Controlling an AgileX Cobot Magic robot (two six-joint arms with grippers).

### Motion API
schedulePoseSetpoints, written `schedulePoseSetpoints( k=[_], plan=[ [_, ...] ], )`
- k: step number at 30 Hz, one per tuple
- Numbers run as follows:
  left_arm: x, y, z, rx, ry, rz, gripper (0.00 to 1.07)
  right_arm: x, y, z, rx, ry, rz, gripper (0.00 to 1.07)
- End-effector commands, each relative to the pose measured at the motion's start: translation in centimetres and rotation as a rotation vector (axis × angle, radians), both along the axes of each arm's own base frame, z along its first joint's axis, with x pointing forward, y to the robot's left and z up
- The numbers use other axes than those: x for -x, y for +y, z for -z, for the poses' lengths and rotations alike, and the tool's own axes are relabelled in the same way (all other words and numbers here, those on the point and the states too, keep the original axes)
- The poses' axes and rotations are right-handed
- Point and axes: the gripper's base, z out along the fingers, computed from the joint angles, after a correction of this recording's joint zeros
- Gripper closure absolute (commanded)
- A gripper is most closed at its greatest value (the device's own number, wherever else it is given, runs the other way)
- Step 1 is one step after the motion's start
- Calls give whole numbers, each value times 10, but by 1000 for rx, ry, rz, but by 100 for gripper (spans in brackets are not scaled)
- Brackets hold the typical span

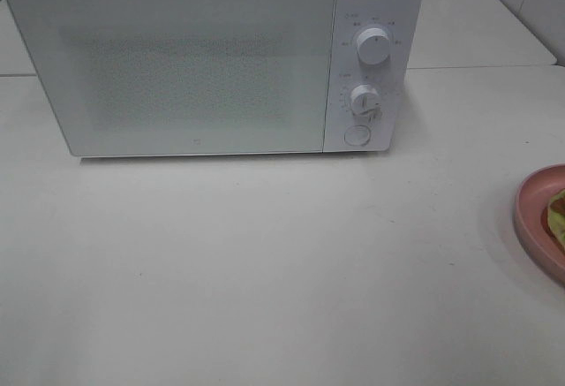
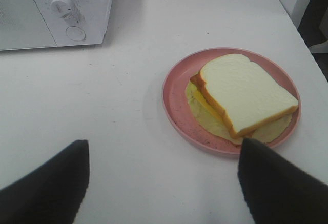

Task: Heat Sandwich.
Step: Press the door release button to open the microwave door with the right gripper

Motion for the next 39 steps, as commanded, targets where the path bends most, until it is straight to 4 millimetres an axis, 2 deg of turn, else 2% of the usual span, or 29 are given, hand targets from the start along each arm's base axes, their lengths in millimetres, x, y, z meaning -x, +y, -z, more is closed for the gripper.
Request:
schedulePoseSetpoints(
  k=[1,16,21,31,35,39],
  plan=[
    [3,0,0,3,-30,6,6,4,0,-1,0,-38,5,31],
    [3,0,0,3,-30,6,6,3,0,-5,-1,-51,5,31],
    [3,0,0,3,-30,6,6,-7,0,-9,3,-17,4,31],
    [3,0,0,3,-30,6,6,-39,2,-8,14,171,3,31],
    [3,0,0,3,-30,6,6,-49,3,-12,14,154,0,31],
    [3,0,0,3,-30,6,6,-72,5,-19,15,79,-10,31]
  ],
)
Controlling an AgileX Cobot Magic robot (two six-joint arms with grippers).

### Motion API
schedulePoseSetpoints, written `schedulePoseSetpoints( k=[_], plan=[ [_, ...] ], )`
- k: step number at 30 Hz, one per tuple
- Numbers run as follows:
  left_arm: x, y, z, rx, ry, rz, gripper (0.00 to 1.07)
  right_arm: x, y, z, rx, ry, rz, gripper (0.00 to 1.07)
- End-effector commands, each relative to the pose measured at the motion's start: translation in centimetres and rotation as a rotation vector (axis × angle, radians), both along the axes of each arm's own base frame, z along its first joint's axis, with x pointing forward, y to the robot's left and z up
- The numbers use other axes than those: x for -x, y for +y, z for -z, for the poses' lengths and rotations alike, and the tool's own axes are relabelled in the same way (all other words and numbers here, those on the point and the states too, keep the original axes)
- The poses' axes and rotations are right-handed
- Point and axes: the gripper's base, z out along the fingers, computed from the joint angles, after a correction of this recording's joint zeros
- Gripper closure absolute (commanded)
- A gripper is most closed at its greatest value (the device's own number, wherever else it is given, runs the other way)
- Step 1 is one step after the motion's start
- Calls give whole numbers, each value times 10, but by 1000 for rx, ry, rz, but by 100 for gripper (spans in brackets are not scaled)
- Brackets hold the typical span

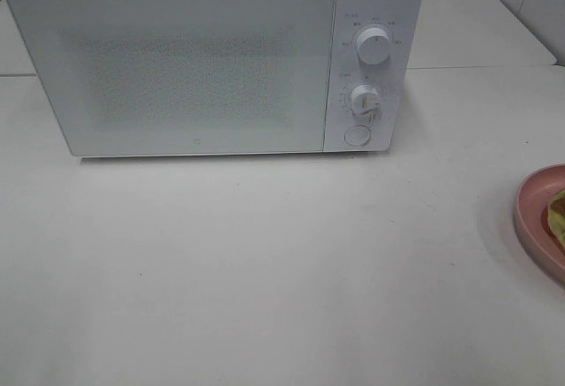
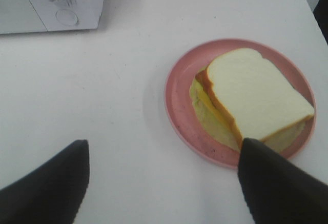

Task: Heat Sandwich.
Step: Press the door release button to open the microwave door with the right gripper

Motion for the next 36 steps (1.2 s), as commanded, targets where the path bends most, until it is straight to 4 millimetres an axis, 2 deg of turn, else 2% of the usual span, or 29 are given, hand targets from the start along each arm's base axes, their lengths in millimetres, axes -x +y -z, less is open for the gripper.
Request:
schedulePoseSetpoints(
  k=[1,13,21,36],
  plan=[
    [3,0,0,3,-28,6,6,-10,0,-8,0,-57,1,31],
    [3,0,0,3,-28,6,6,-61,5,-6,1,-77,-15,31],
    [3,0,0,3,-28,6,6,-88,7,-4,-2,-121,-25,31],
    [3,0,0,3,-28,6,6,-142,12,19,-11,-171,-46,31]
  ],
)
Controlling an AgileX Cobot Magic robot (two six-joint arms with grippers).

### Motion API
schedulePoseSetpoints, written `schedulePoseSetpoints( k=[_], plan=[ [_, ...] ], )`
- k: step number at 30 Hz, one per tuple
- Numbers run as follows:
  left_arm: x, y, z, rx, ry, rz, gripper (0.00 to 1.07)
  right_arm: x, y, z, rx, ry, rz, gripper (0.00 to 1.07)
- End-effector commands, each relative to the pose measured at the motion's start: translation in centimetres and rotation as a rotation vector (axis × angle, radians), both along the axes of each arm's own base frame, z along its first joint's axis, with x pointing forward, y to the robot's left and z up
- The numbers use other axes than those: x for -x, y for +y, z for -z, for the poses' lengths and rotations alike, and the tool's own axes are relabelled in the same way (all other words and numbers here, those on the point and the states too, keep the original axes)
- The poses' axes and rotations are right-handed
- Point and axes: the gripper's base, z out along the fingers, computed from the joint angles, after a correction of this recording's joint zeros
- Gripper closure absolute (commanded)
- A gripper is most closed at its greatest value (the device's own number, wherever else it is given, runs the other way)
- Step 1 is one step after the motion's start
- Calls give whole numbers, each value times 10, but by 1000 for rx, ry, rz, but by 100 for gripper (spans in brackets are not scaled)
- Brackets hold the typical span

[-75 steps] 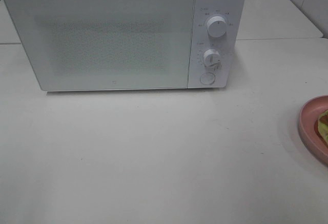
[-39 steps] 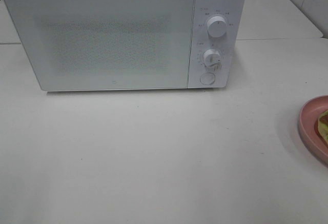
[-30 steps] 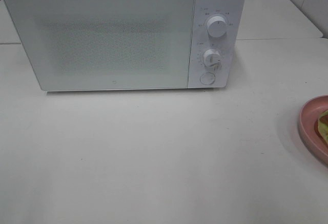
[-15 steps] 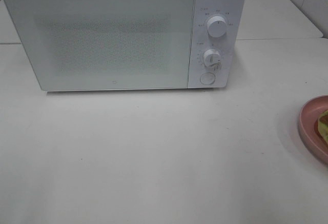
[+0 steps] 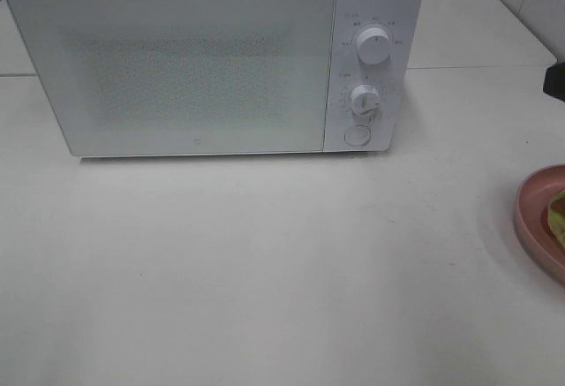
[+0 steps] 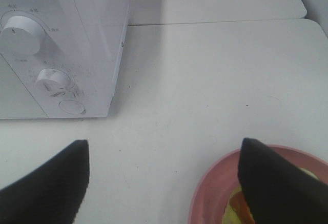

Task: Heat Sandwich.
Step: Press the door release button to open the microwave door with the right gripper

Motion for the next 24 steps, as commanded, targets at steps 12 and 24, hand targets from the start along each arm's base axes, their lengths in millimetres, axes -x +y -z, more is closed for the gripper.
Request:
schedulePoseSetpoints(
  k=[12,24],
  plan=[
    [3,0,0,3,-27,6,6,-34,3,20,-20,-182,-19,31],
    [3,0,0,3,-27,6,6,-26,23,50,-54,-305,-48,31]
  ],
)
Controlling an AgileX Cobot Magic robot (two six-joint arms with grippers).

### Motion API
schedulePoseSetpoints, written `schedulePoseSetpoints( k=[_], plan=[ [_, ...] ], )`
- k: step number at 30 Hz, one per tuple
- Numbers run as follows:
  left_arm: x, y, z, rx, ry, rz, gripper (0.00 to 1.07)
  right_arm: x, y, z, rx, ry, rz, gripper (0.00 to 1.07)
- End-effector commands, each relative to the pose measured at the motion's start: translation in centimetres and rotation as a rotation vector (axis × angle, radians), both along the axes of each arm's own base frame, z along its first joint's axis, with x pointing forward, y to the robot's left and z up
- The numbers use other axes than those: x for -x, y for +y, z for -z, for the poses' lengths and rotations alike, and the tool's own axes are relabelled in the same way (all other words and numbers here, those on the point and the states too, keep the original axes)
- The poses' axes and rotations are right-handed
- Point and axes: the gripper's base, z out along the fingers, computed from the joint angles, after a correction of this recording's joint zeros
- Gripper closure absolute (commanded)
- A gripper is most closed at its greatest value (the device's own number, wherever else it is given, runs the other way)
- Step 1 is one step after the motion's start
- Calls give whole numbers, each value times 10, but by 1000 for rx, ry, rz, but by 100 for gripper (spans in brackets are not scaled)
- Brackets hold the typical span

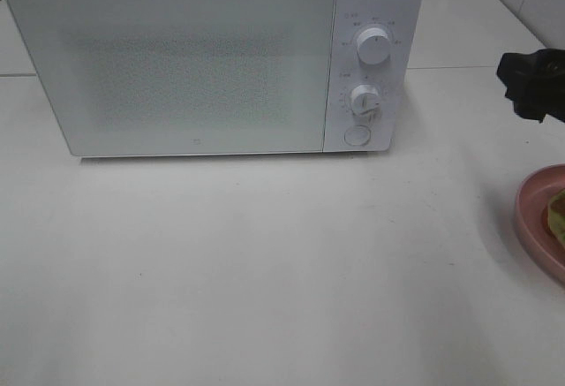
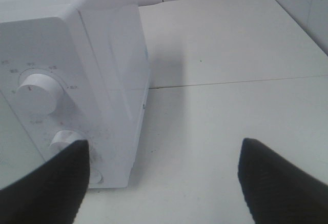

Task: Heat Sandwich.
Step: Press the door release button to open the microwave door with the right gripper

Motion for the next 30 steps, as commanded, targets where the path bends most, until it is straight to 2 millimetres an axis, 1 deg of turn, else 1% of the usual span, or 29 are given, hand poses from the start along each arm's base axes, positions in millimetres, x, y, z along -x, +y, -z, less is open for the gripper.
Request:
schedulePoseSetpoints(
  k=[1,2,6,7,9,10,11,12,16,17,20,23,24,26,29,30],
  plan=[
    [3,0,0,3,-27,6,6,0,9,5,25,-35,-17,31],
    [3,0,0,3,-27,6,6,0,9,5,25,-35,-17,31],
    [3,0,0,3,-27,6,6,-4,29,17,63,-43,-46,31],
    [3,0,0,3,-27,6,6,-4,29,17,63,-43,-46,31],
    [3,0,0,3,-27,6,6,-6,35,22,74,-44,-48,31],
    [3,0,0,3,-27,6,6,-6,39,24,81,-45,-51,31],
    [3,0,0,3,-27,6,6,-6,46,29,86,-42,-60,31],
    [3,0,0,3,-27,6,6,-6,46,29,86,-42,-60,31],
    [3,0,0,3,-27,6,6,-4,62,41,96,-43,-49,31],
    [3,0,0,3,-27,6,6,-4,62,41,96,-43,-49,31],
    [3,0,0,3,-27,6,6,-3,74,51,102,-42,-40,31],
    [3,0,0,3,-27,6,6,-3,80,55,102,-35,-40,31],
    [3,0,0,3,-27,6,6,-3,87,59,102,-22,-46,31],
    [3,0,0,3,-27,6,6,-3,89,61,100,-12,-42,31],
    [3,0,0,3,-27,6,6,-5,99,67,83,19,-12,31],
    [3,0,0,3,-27,6,6,-5,99,67,83,19,-12,31]
  ],
)
